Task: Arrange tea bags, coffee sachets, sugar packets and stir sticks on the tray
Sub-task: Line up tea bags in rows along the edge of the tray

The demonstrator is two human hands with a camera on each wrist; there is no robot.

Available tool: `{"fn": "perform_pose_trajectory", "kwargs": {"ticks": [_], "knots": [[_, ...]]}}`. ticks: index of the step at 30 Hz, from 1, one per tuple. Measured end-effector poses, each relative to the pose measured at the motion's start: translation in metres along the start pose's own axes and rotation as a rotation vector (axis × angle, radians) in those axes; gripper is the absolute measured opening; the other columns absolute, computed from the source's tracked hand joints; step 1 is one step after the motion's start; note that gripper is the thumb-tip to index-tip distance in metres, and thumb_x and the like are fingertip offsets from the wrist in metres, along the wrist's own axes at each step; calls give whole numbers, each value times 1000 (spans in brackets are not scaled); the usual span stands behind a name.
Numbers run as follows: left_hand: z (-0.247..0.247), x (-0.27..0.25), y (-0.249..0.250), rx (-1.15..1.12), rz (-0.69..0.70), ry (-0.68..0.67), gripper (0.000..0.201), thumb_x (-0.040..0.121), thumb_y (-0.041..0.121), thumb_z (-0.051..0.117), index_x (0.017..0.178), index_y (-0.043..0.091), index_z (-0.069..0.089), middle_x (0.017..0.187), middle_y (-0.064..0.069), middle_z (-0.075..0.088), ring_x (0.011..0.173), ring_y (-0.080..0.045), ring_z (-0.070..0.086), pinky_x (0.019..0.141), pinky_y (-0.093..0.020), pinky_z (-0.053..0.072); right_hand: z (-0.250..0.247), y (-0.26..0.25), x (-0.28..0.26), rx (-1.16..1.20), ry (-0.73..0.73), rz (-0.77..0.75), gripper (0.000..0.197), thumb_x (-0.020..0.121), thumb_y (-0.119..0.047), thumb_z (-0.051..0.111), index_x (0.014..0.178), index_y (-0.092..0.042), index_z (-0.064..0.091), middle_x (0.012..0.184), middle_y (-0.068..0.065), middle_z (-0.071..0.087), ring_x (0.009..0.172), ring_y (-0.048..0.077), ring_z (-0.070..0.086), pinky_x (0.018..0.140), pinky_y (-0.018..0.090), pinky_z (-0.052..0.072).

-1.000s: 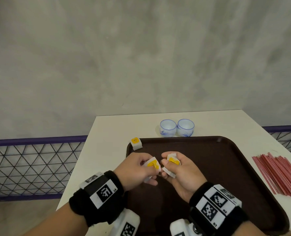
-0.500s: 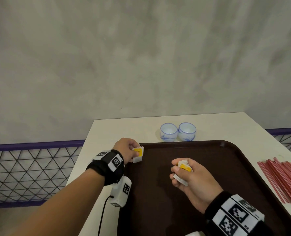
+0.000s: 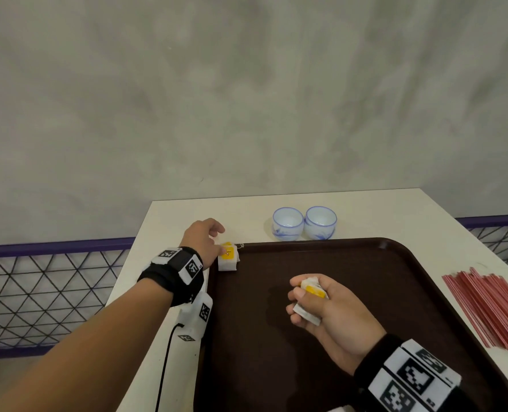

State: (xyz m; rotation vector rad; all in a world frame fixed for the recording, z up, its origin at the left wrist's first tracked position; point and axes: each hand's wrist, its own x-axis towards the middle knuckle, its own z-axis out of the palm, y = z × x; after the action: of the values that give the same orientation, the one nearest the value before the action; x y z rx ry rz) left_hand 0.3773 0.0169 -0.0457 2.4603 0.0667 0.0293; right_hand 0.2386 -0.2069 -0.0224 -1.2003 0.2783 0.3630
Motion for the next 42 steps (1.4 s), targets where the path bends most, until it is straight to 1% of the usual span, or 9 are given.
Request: {"fn": "perform_pose_trajectory", "kwargs": {"ticks": [4,9,13,16,19,24,33,37,42], "knots": [[-23,-27,22,-52,135,-69,24,84,23,68,107,20,61,104,3,58,77,-11,55,75,-21,40,6,-4,-1,119,-92,22,21,95,-2,49,112,-6,60,96,17,64,77,25,64,61,30,55],[-37,-94,70,-317,391,-464,26,87,31,63,111,19,65,98,-4,67,75,-8,59,67,-19,51,21,-7,-11,72,-281,-7,23,94,-1,52,117,-3,55,96,15,68,73,23,65,60,27,55],[-32,-122,78,-443,453,-530,24,77,31,71,95,15,69,82,-7,68,60,-15,60,61,-25,49,29,-6,-17,28,-374,-32,53,73,0,60,125,-2,49,84,11,65,68,22,64,57,25,53],[-32,-121,72,-443,437,-448,15,75,24,71,84,12,72,76,-2,70,67,-14,64,68,-31,52,26,-3,-21,13,-387,-30,67,73,1,62,136,-7,41,93,15,66,71,24,65,60,26,54],[-37,-117,65,-473,425,-463,19,74,22,73,89,10,73,87,-8,73,78,-23,67,77,-33,53,26,-3,-26,2,-368,-28,50,78,-2,63,127,-6,50,99,22,68,73,24,66,61,27,54],[-44,-114,57,-540,395,-538,25,72,5,73,96,10,71,86,-5,71,78,-13,64,80,-25,53,22,-4,-28,109,-271,-12,28,91,4,50,119,7,47,92,22,69,68,26,67,56,26,55],[-46,-110,60,-447,363,-573,14,83,12,70,93,10,61,72,10,59,58,-3,49,55,-16,44,20,-9,-20,296,-233,23,23,94,-4,47,112,8,56,76,17,62,60,19,62,53,22,53],[-47,-108,57,-693,208,-729,46,75,27,70,110,-1,57,91,-5,62,74,-12,57,60,-20,49,21,-9,-18,348,-218,20,24,95,-4,45,112,10,55,78,19,63,60,19,61,51,22,52],[-47,-107,52,-908,101,-772,39,74,-6,54,112,1,61,101,-11,65,80,-16,62,65,-22,52,21,-10,-17,389,-198,15,21,96,-4,45,107,9,57,77,18,65,61,20,61,51,21,53]]}}
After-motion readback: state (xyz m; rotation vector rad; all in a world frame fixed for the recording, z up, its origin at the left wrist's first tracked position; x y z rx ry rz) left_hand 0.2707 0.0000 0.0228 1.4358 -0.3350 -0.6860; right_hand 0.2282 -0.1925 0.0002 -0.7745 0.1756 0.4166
